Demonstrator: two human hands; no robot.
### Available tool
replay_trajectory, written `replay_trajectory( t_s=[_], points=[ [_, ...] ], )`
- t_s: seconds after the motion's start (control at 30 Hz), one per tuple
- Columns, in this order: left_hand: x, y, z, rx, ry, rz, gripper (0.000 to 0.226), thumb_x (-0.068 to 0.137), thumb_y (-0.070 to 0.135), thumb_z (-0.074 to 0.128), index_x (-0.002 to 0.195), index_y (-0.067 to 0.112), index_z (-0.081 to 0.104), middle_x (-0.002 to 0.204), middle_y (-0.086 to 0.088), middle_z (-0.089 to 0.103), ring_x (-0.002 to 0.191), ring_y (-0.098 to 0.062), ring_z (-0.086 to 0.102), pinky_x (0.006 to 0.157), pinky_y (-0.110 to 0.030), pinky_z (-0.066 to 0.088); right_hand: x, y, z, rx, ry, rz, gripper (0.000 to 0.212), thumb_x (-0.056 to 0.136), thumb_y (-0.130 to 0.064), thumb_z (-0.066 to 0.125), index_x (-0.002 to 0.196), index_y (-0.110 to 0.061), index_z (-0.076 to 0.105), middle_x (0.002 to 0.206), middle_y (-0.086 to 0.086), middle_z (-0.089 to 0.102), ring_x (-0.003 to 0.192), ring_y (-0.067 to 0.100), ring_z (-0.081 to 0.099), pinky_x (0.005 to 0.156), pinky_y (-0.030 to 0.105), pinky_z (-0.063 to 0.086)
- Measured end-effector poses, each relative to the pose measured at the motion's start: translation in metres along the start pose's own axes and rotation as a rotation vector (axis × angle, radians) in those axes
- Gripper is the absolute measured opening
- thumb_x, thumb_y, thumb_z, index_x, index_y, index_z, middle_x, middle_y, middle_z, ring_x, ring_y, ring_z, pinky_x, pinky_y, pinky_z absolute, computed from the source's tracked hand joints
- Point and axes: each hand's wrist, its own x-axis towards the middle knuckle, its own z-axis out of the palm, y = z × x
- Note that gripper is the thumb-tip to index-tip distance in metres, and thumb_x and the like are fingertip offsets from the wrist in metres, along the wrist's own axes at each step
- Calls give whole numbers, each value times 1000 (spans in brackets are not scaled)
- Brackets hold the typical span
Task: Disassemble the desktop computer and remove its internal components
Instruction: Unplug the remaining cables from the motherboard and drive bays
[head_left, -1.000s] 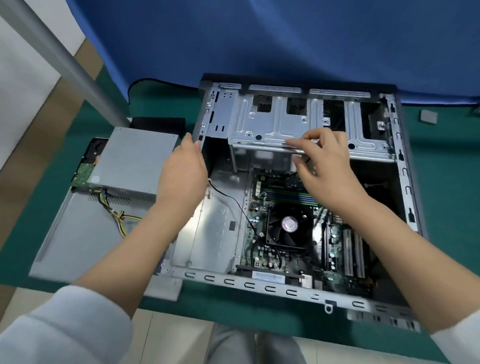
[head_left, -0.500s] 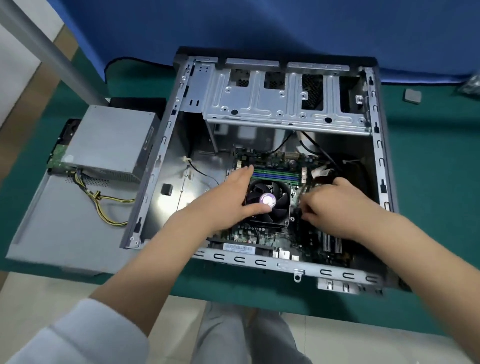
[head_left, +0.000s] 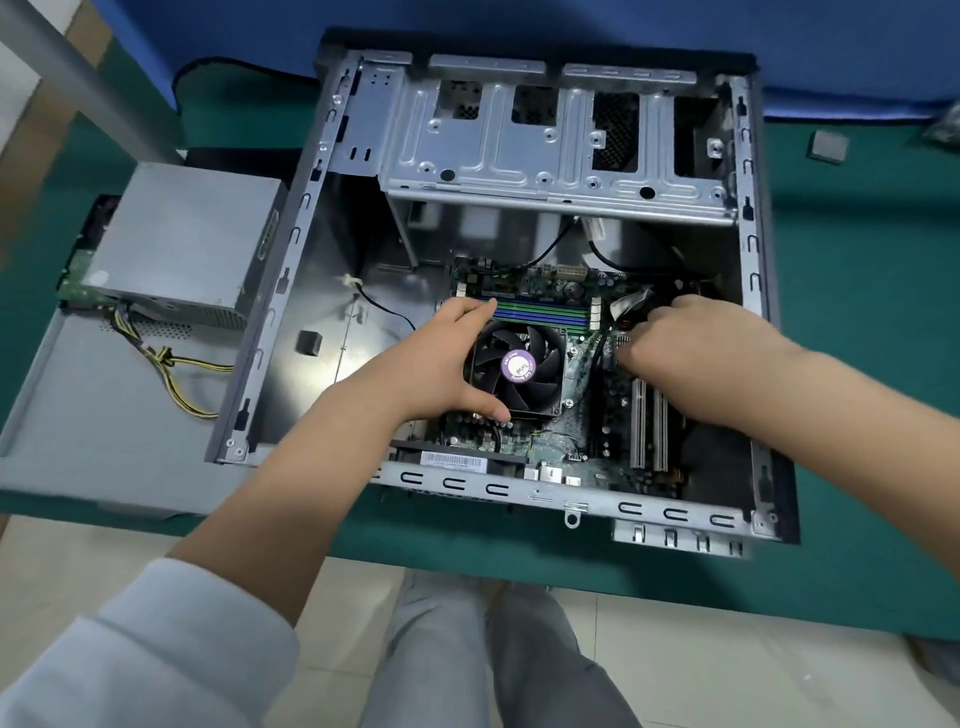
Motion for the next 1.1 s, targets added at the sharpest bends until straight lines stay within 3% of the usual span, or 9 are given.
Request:
replay_trajectory(
  t_s=[0.07, 0.2, 0.4, 0.5, 0.57, 0.67, 0.8, 0.9, 1.1],
  points=[
    [-1, 2, -1, 5, 13, -5, 121, 57, 44, 85, 151, 17, 15, 152, 8, 17, 130, -15, 37, 100, -16, 26, -1, -3, -2, -58, -60, -44, 13, 90, -23, 51, 100, -22, 60, 103, -4, 63, 100, 21, 50, 80, 31, 35],
    [-1, 2, -1, 4, 25, -5, 121, 56, 44, 86, 151, 17, 17, 150, 9, 19, 114, -25, 50, 91, -16, 32, -4, 4, -12, 0, -270, -131, 54, 74, -77, 48, 86, -28, 67, 72, -13, 47, 94, 12, 45, 79, 33, 21],
    [-1, 1, -1, 13, 46, 3, 121, 57, 45, 85, 151, 17, 16, 153, 7, 18, 127, -19, 42, 105, -23, 31, -5, -3, -13, -81, -246, -153, 18, 87, -30, 58, 73, -25, 49, 94, -1, 64, 108, 22, 47, 101, 44, 24],
    [-13, 2, -1, 66, 81, -9, 101, 73, 47, 74, 151, 18, 17, 157, 7, 13, 130, -19, 41, 109, -27, 30, -10, -19, -5, -166, -151, -140, 11, 90, -16, 54, 86, -20, 62, 104, 2, 65, 124, 28, 39, 116, 55, 4],
    [-33, -2, -6, 101, 189, 6, 73, 86, 49, 58, 148, 21, 30, 153, 4, 27, 126, -16, 45, 107, -28, 31, -18, -28, -6, -56, -148, -173, 14, 90, -6, 53, 92, -15, 64, 114, 8, 62, 128, 30, 40, 116, 47, 20],
    [-68, -10, -16, 120, 329, -50, 49, 89, 62, 33, 119, 32, 57, 111, 9, 63, 87, -7, 61, 77, -28, 48, -29, -32, -13, 182, -247, -134, 26, 87, 8, 44, 91, -13, 58, 86, 3, 53, 96, 27, 60, 82, 39, 54],
    [-86, -10, -7, 285, 478, -183, 59, 89, 66, 16, 79, 27, 60, 66, 8, 64, 60, -14, 59, 56, -29, 49, -12, -37, -12, 151, -433, 74, 30, 90, 6, 47, 115, -8, 57, 104, 4, 58, 101, 25, 60, 72, 31, 47],
    [-86, -6, -7, 171, 612, -225, 46, 91, 52, 30, 72, 21, 58, 63, 6, 65, 63, -17, 59, 57, -35, 49, 2, -43, -6, 206, -573, 187, 37, 95, -2, 45, 132, -5, 47, 132, 8, 51, 117, 27, 53, 83, 34, 44],
    [-85, -4, -10, 177, 499, -255, 40, 89, 40, 39, 60, 14, 49, 51, 1, 57, 53, -20, 54, 49, -29, 45, 15, -56, 3, 248, -633, 306, 49, 96, -11, 48, 143, -4, 35, 147, 13, 38, 129, 31, 43, 99, 42, 40]
  ],
)
